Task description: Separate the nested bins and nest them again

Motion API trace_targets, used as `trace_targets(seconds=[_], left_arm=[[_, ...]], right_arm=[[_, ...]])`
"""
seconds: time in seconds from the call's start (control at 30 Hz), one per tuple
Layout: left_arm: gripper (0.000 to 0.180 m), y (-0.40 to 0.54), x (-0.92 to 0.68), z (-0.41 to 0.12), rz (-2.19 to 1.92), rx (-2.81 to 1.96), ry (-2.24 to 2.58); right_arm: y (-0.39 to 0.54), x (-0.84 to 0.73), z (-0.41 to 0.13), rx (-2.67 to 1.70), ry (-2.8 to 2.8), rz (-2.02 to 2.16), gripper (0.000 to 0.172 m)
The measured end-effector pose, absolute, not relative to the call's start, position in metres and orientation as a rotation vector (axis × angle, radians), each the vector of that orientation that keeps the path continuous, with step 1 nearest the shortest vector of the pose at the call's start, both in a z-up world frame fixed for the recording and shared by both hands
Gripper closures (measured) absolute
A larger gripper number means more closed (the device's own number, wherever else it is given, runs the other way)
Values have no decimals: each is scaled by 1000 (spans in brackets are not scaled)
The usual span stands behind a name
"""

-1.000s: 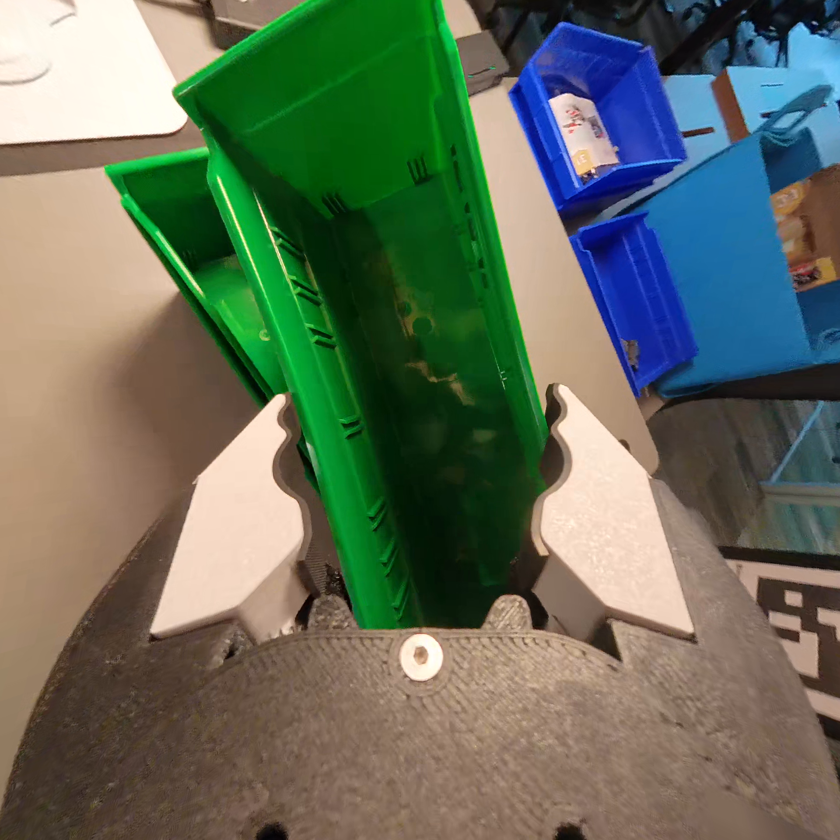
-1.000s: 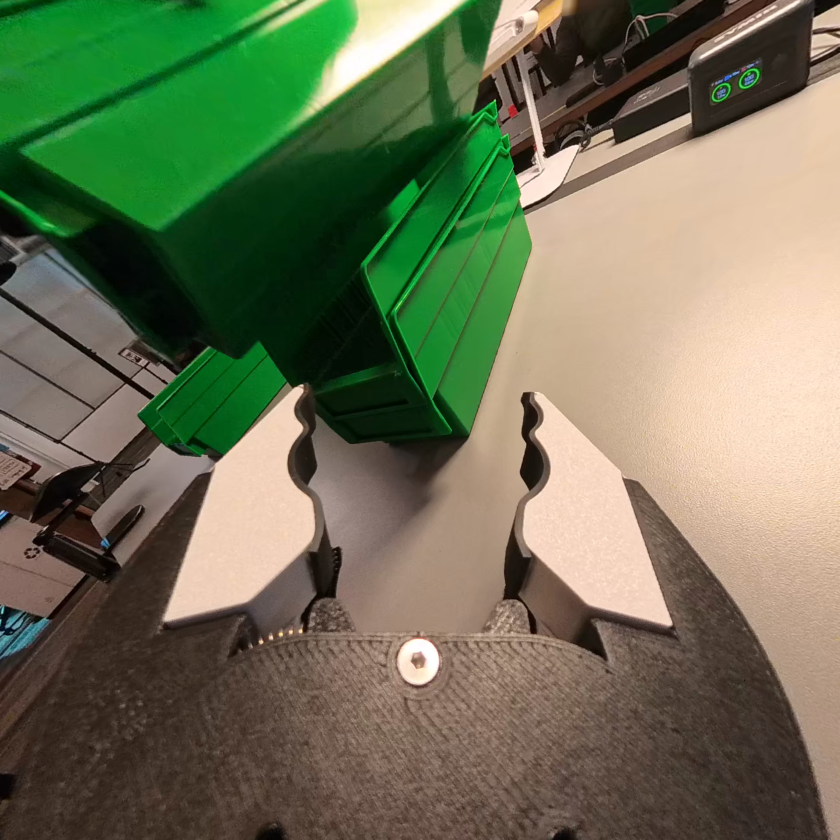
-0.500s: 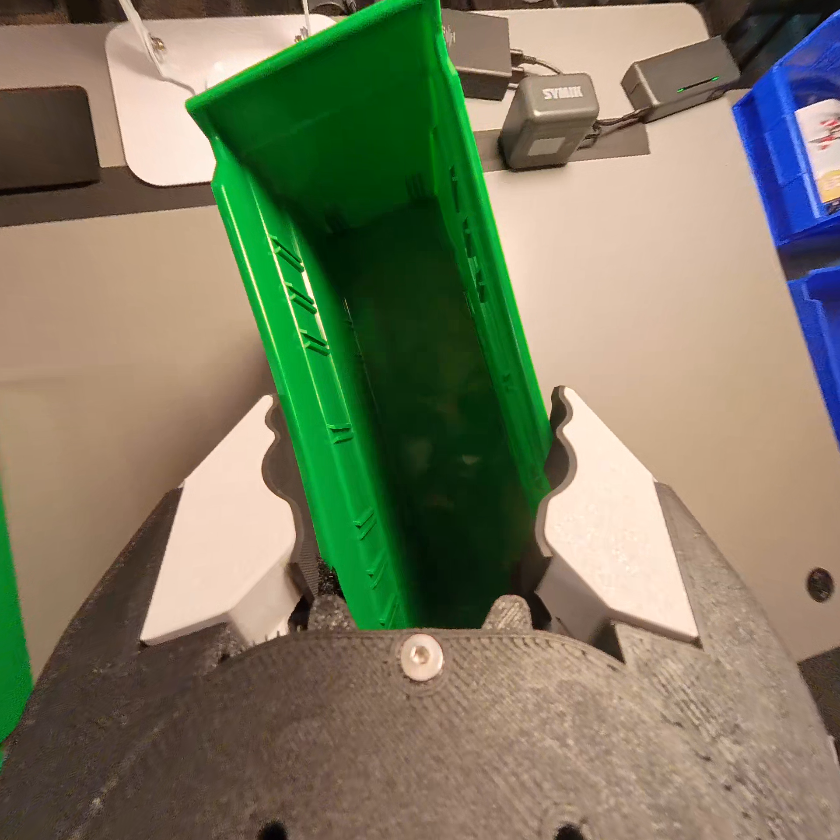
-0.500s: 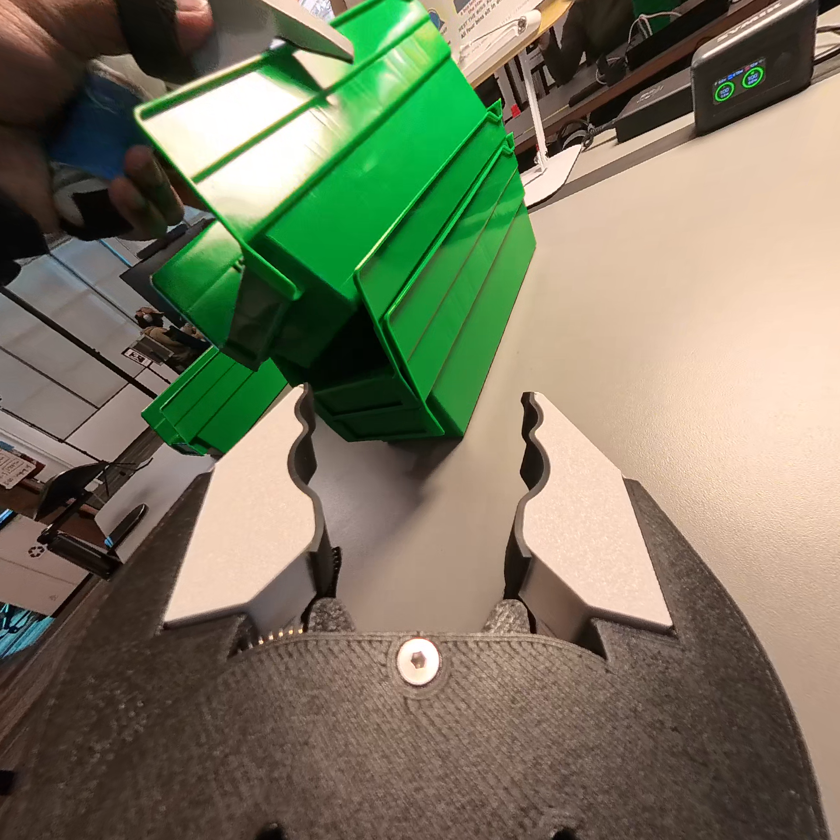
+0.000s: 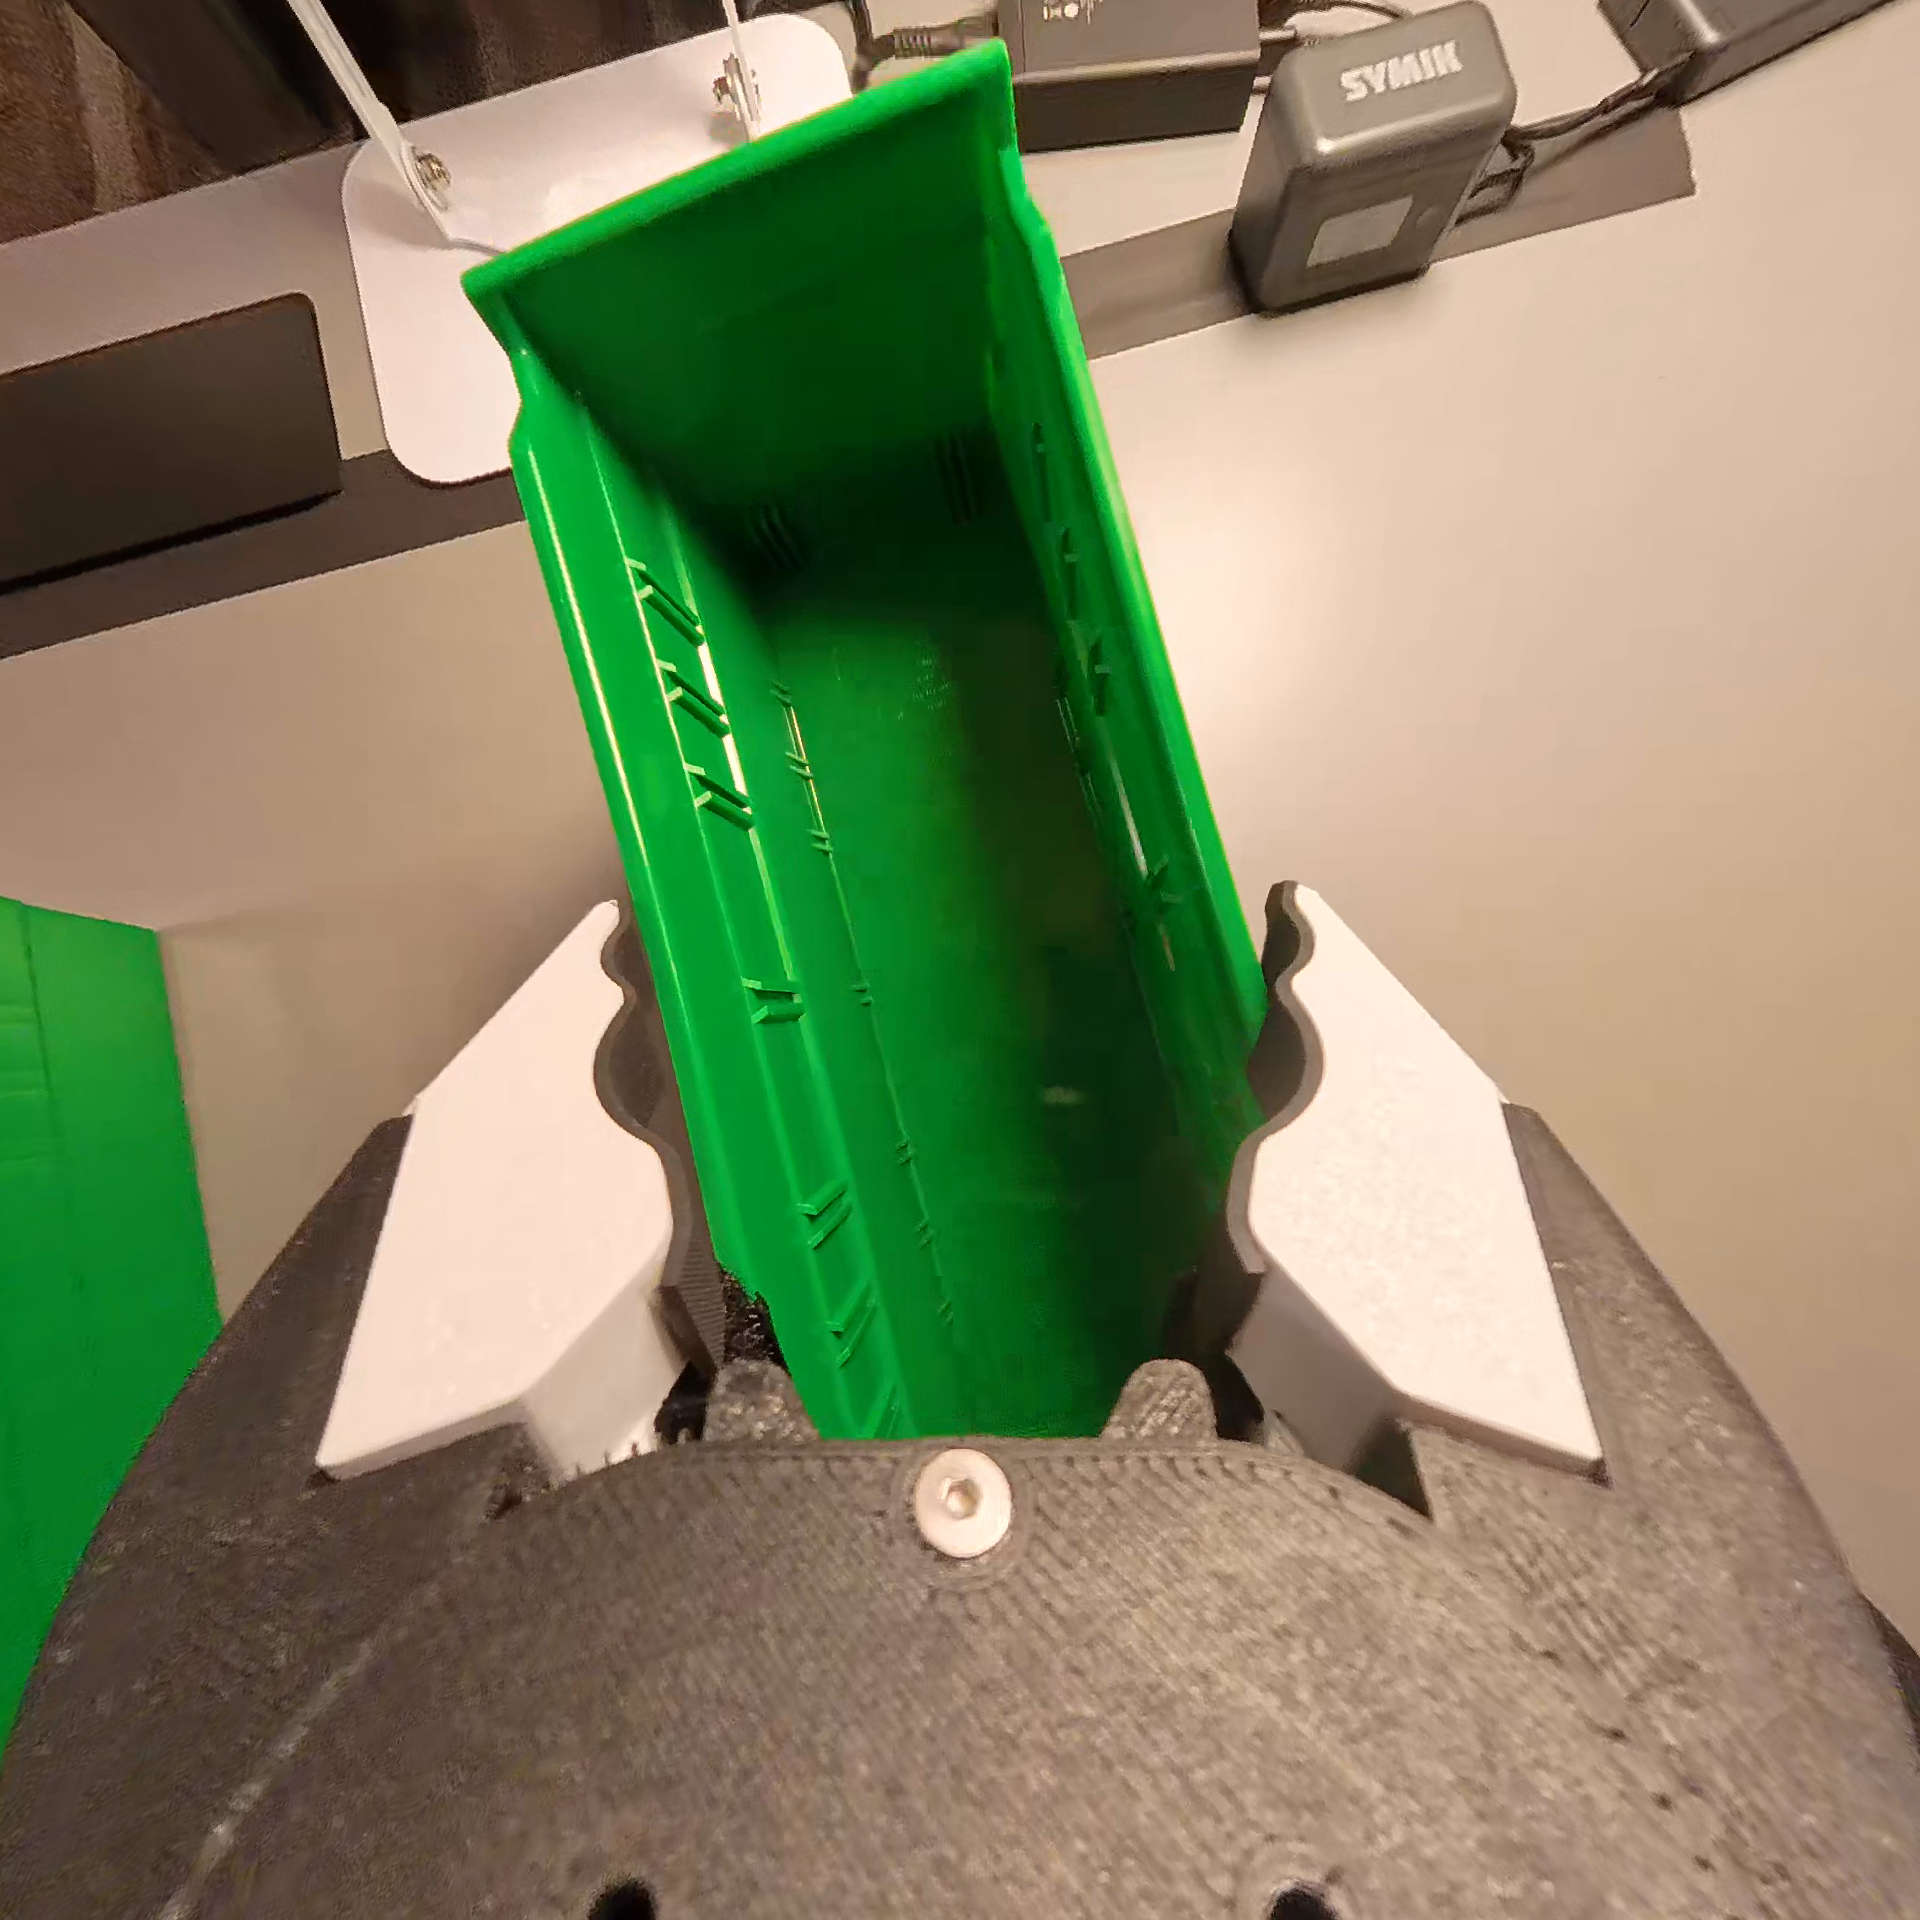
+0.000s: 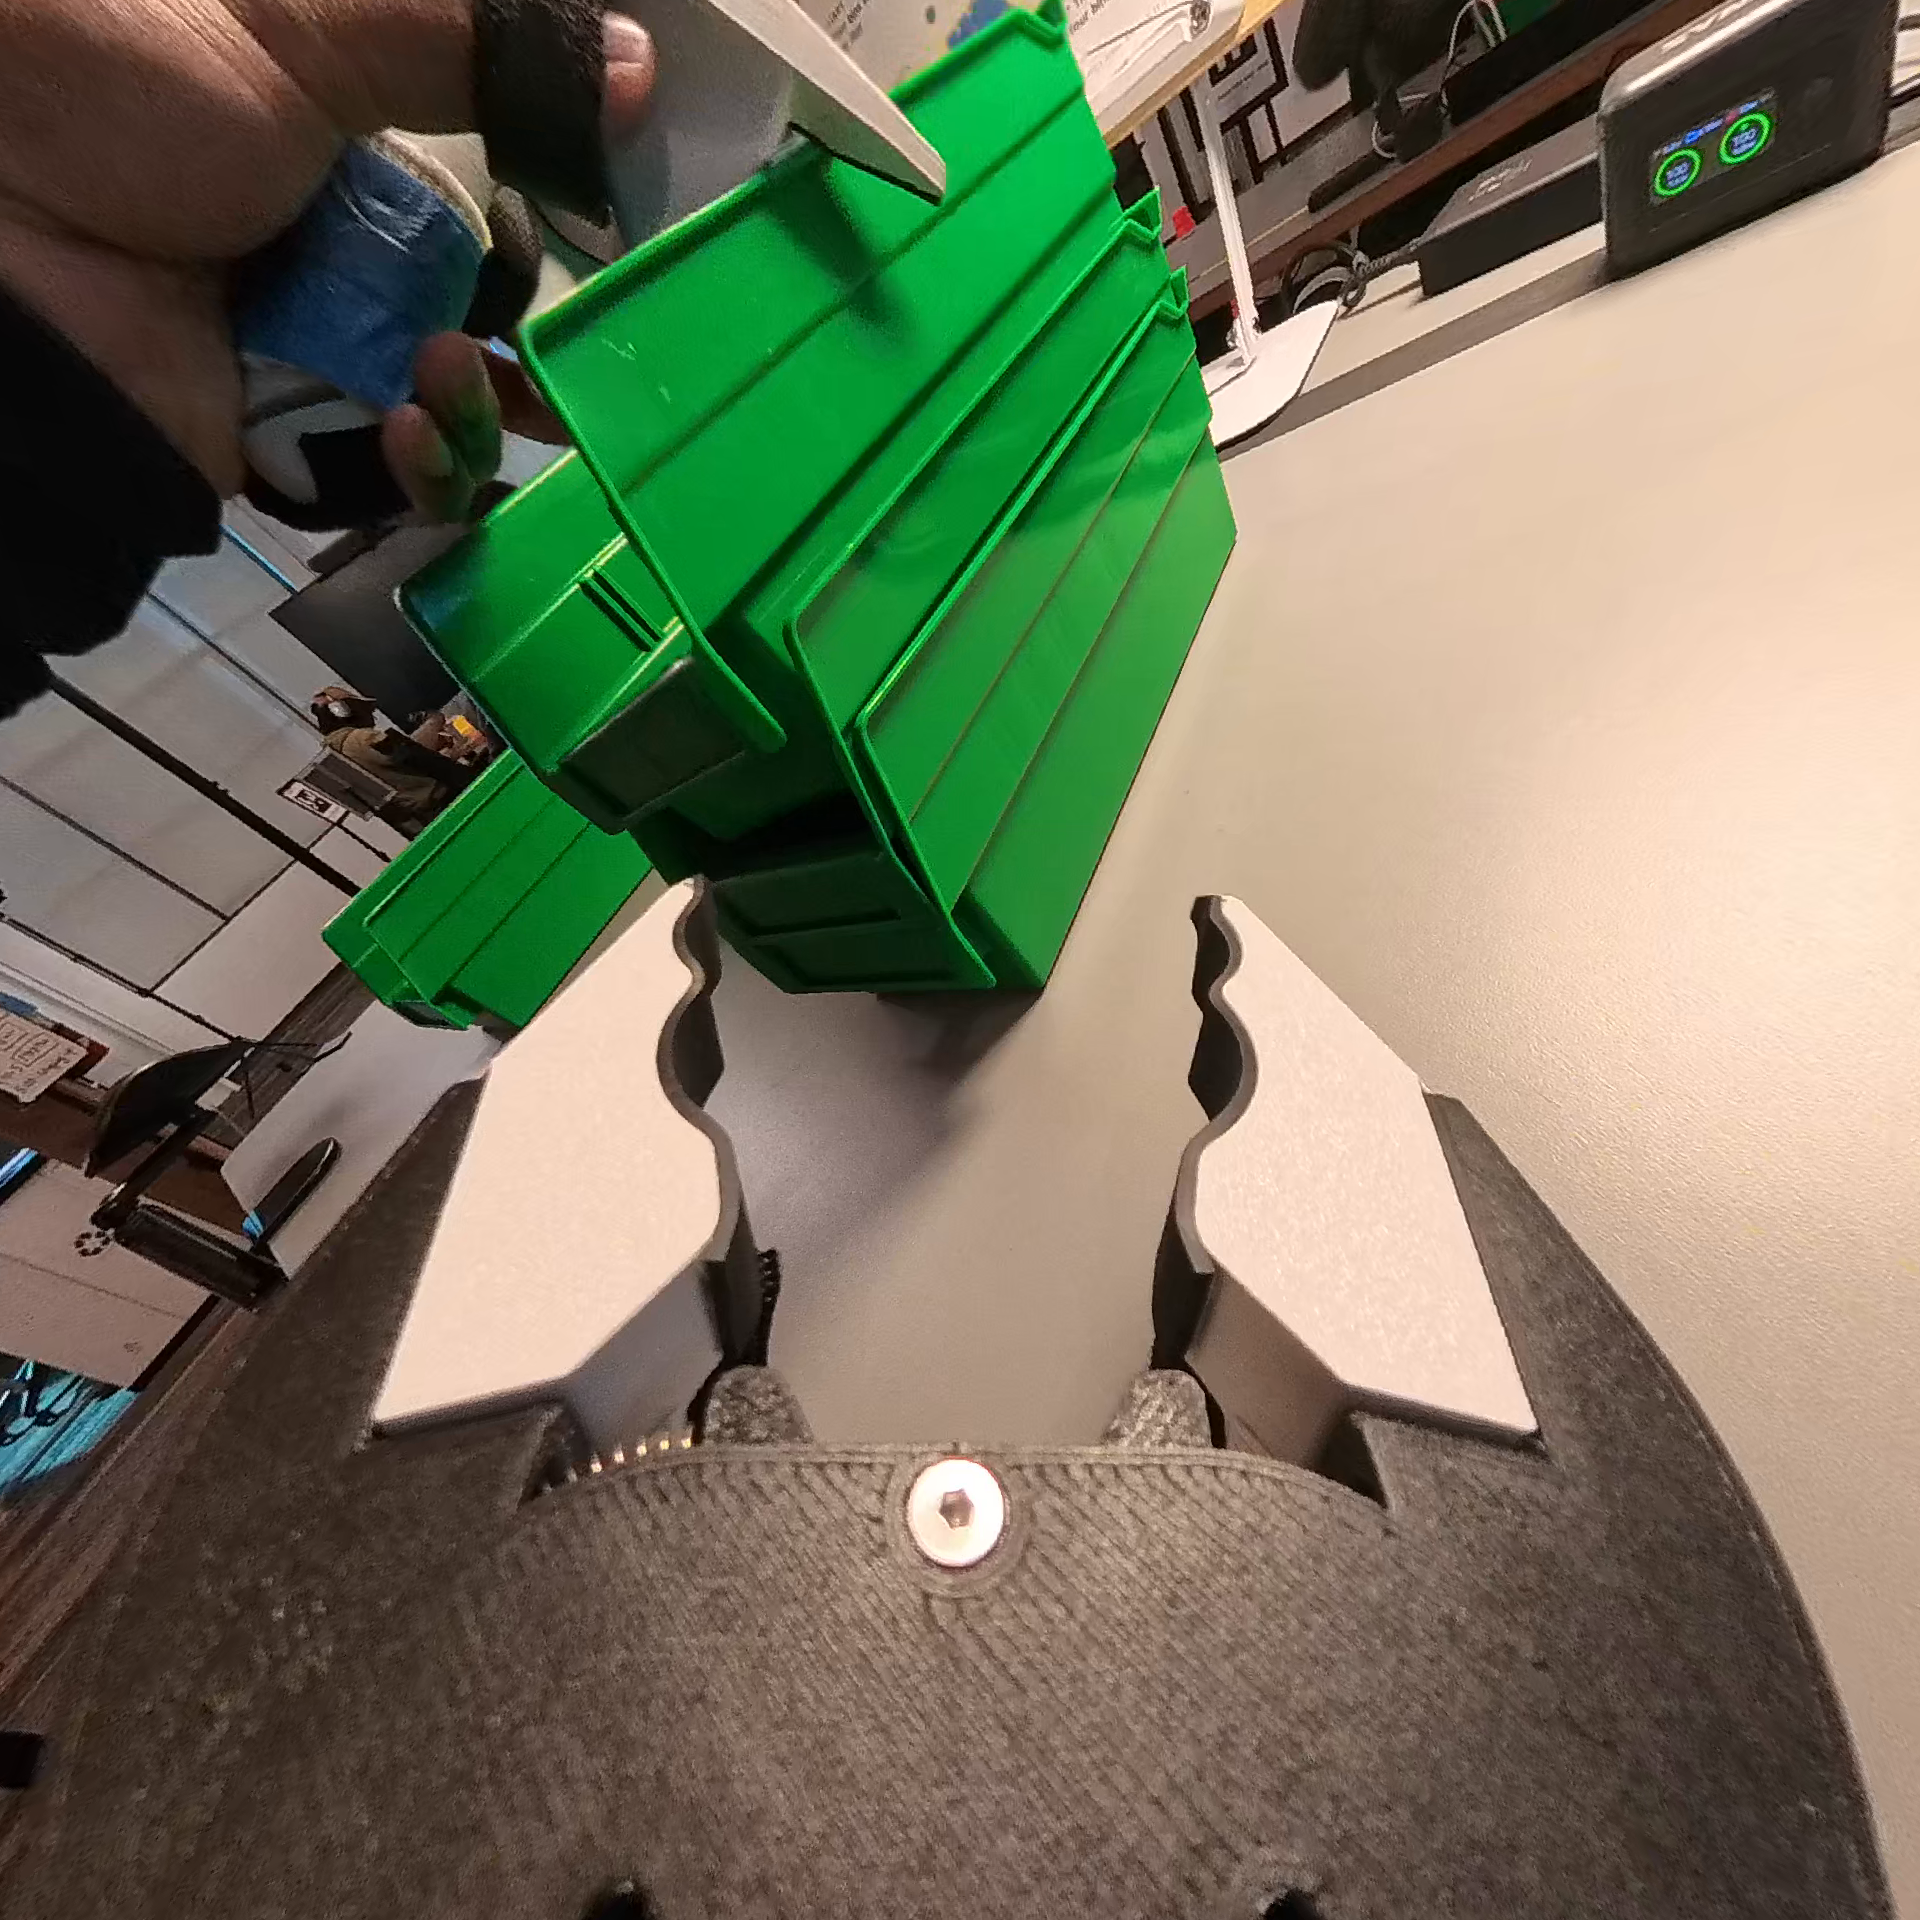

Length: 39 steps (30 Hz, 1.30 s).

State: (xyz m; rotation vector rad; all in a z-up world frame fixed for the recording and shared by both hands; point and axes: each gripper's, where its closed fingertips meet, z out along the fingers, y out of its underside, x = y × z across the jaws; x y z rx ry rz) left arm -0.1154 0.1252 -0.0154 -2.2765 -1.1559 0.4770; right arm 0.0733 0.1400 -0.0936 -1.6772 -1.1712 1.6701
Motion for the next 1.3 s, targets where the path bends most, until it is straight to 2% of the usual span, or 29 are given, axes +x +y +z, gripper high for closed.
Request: trace_targets(seconds=[0.67, 0.9, 1.13, 1.3], left_arm=[[51, 132, -116, -42, 427, -2334, -1085], [48, 127, -104, 4, 328, -2256, -924], [47, 20, -127, 38, 383, -2258, -894], [47, -113, -176, 16, 515, -2265, -1117]], right_arm=[[140, 75, -92, -1662, -1170, 1677, 79], [139, 75, -92, -1660, -1172, 1679, 79], [139, 74, -93, -1664, -1179, 1675, 79], [139, 74, -93, -1666, -1182, 1665, 79]])
